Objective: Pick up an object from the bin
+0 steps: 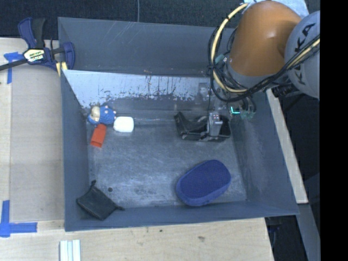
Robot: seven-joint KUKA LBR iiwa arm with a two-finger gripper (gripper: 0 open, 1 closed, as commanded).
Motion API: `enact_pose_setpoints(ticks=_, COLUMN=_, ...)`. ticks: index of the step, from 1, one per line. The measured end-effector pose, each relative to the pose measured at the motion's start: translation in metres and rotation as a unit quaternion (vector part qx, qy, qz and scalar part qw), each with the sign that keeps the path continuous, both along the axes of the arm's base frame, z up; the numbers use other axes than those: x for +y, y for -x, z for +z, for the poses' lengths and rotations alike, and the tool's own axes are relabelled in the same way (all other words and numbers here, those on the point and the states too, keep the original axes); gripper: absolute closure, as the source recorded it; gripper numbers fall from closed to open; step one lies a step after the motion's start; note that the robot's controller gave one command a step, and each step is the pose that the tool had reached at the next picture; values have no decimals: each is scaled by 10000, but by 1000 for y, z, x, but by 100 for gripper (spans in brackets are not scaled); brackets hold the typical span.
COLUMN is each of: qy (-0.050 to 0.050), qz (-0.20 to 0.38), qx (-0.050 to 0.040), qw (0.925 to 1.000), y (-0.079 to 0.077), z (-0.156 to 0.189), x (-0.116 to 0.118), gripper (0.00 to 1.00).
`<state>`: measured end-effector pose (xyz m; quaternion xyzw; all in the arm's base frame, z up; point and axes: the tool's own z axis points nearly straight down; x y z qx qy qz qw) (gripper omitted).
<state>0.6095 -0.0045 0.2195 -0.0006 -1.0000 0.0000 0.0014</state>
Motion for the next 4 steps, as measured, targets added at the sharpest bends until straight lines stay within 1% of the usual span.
enact_pose_setpoints(ticks=1, qy=1, qz=216, qx=4, qw=9998, y=-11, z=-106, x=-21, gripper=0)
enact_pose_setpoints(ticks=2, qy=2, qz=680, qx=-69, qw=9977, y=2, z=-27, x=-4, gripper=0)
enact_pose_setpoints(ticks=3, qy=-6, qz=-96, qx=-38, qw=9999, y=3, z=-109, x=-42, gripper=0)
enact_pose_setpoints(ticks=4, qy=-28, qz=-297, qx=-152, qw=9994, y=-4, z=-144, x=-65, gripper=0)
